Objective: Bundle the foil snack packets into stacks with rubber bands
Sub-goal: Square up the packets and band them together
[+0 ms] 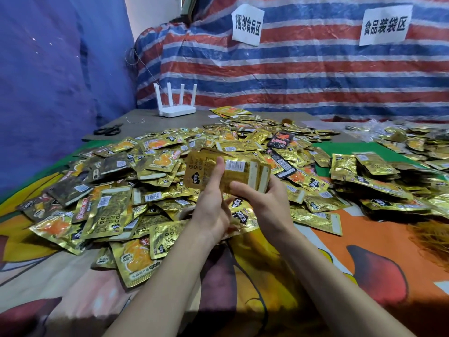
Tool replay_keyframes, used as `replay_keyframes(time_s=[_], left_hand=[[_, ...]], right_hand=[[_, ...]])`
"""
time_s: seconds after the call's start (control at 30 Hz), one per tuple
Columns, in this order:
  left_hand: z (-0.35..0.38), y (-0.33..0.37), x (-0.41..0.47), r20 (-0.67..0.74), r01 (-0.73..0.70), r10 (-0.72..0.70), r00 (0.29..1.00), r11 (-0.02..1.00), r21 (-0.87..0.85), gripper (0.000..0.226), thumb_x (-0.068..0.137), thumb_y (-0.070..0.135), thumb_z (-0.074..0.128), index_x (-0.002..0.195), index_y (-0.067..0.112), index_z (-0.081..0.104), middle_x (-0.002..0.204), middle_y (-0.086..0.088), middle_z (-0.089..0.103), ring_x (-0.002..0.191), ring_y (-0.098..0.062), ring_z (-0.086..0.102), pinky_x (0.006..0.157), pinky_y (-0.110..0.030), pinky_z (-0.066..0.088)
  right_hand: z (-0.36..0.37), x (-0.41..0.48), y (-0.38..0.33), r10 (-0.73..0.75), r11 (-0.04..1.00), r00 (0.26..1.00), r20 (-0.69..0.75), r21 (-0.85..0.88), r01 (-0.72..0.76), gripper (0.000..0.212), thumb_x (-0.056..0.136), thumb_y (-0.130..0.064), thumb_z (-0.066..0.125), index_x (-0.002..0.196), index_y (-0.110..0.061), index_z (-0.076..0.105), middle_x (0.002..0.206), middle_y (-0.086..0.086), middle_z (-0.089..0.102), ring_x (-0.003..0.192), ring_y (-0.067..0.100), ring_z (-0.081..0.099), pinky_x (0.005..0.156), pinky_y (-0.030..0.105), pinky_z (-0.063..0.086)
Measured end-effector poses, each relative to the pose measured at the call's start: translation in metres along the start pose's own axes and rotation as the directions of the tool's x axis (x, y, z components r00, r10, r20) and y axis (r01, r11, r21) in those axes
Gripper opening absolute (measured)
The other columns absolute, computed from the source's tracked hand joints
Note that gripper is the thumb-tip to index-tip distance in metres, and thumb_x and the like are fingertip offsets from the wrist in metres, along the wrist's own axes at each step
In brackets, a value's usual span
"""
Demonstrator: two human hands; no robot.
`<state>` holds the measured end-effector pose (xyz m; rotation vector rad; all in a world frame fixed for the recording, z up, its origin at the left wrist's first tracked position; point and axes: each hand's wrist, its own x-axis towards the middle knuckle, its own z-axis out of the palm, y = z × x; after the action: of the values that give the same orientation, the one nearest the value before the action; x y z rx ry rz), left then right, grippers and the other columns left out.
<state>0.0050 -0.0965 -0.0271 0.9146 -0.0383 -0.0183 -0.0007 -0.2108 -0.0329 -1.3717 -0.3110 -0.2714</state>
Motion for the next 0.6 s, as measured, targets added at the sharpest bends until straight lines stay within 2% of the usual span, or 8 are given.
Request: replay_keyframes(time_s=[0.07, 0.13, 0.2, 0.27, 0.33, 0.37, 0.5, 0.6], left_hand=[[-0.001, 0.001, -0.003, 0.057, 0.042, -0.047, 0.997, 0.995, 0.089, 0.038, 0.081, 0.055, 0.069, 0.089, 0.021, 0.083, 0.105, -0.005, 0.077, 0.096, -0.015, 0.073, 0.078, -0.025, 0.056], [-0.001, 0.000, -0.005, 0.105, 0.066, -0.086, 0.991, 0.981, 0.182, 0.030, 0.079, 0.049, 0.075, 0.090, 0.022, 0.083, 0.103, -0.003, 0.077, 0.095, -0.013, 0.072, 0.083, -0.026, 0.054], [-0.002, -0.004, -0.006, 0.113, 0.086, -0.119, 0.986, 0.961, 0.262, 0.027, 0.071, 0.041, 0.078, 0.088, 0.020, 0.083, 0.102, -0.003, 0.077, 0.095, -0.012, 0.071, 0.081, -0.025, 0.054], [-0.001, -0.008, -0.006, 0.099, 0.120, -0.157, 0.983, 0.945, 0.305, 0.037, 0.064, 0.042, 0.082, 0.093, 0.017, 0.082, 0.105, -0.005, 0.077, 0.098, -0.014, 0.072, 0.082, -0.026, 0.055], [-0.001, -0.010, -0.006, 0.083, 0.142, -0.179, 0.980, 0.931, 0.335, 0.051, 0.057, 0.047, 0.086, 0.097, 0.015, 0.082, 0.107, -0.007, 0.077, 0.101, -0.018, 0.073, 0.085, -0.029, 0.056], [-0.002, -0.010, -0.006, 0.069, 0.145, -0.177, 0.982, 0.932, 0.334, 0.053, 0.054, 0.048, 0.088, 0.095, 0.015, 0.082, 0.105, -0.008, 0.077, 0.100, -0.020, 0.074, 0.082, -0.029, 0.057], [-0.005, -0.010, -0.001, -0.003, 0.077, -0.079, 0.997, 0.954, 0.289, 0.053, 0.047, 0.039, 0.097, 0.088, 0.009, 0.082, 0.098, -0.015, 0.077, 0.095, -0.028, 0.075, 0.076, -0.033, 0.059], [-0.006, -0.008, -0.003, -0.016, 0.106, -0.106, 0.994, 0.950, 0.294, 0.049, 0.045, 0.038, 0.093, 0.083, 0.009, 0.083, 0.094, -0.015, 0.077, 0.087, -0.029, 0.076, 0.070, -0.034, 0.060]], right_hand=[[-0.008, 0.006, -0.002, 0.048, 0.990, 0.998, 0.044, 0.129, -0.053, 0.032, 0.074, 0.001, 0.081, 0.103, 0.001, 0.068, 0.096, 0.018, 0.075, 0.090, 0.034, 0.072, 0.083, 0.042, 0.058], [-0.016, 0.008, -0.001, 0.099, 0.969, 0.990, 0.098, 0.219, -0.118, 0.030, 0.069, -0.001, 0.076, 0.097, 0.003, 0.068, 0.089, 0.018, 0.073, 0.082, 0.031, 0.071, 0.076, 0.036, 0.058], [-0.024, 0.007, 0.001, 0.117, 0.956, 0.983, 0.138, 0.252, -0.149, 0.027, 0.069, 0.001, 0.072, 0.094, 0.006, 0.066, 0.085, 0.017, 0.072, 0.079, 0.030, 0.070, 0.069, 0.035, 0.059], [-0.030, 0.005, 0.005, 0.139, 0.942, 0.977, 0.161, 0.285, -0.180, 0.026, 0.069, 0.006, 0.071, 0.095, 0.006, 0.065, 0.085, 0.018, 0.070, 0.080, 0.032, 0.069, 0.069, 0.039, 0.059], [-0.037, 0.004, 0.006, 0.157, 0.928, 0.974, 0.162, 0.312, -0.201, 0.024, 0.069, 0.006, 0.071, 0.093, 0.004, 0.065, 0.083, 0.015, 0.071, 0.079, 0.030, 0.070, 0.071, 0.035, 0.060], [-0.038, 0.004, 0.006, 0.157, 0.924, 0.973, 0.168, 0.323, -0.205, 0.026, 0.070, 0.006, 0.074, 0.094, 0.003, 0.065, 0.083, 0.014, 0.071, 0.080, 0.029, 0.070, 0.072, 0.033, 0.060], [-0.040, 0.004, 0.009, 0.202, 0.920, 0.969, 0.146, 0.312, -0.238, 0.035, 0.080, -0.015, 0.076, 0.106, 0.006, 0.067, 0.097, 0.021, 0.072, 0.092, 0.033, 0.071, 0.081, 0.036, 0.060], [-0.037, 0.001, 0.012, 0.220, 0.946, 0.971, 0.099, 0.221, -0.237, 0.031, 0.082, -0.027, 0.078, 0.106, -0.007, 0.072, 0.097, 0.017, 0.074, 0.092, 0.031, 0.072, 0.073, 0.039, 0.059]])
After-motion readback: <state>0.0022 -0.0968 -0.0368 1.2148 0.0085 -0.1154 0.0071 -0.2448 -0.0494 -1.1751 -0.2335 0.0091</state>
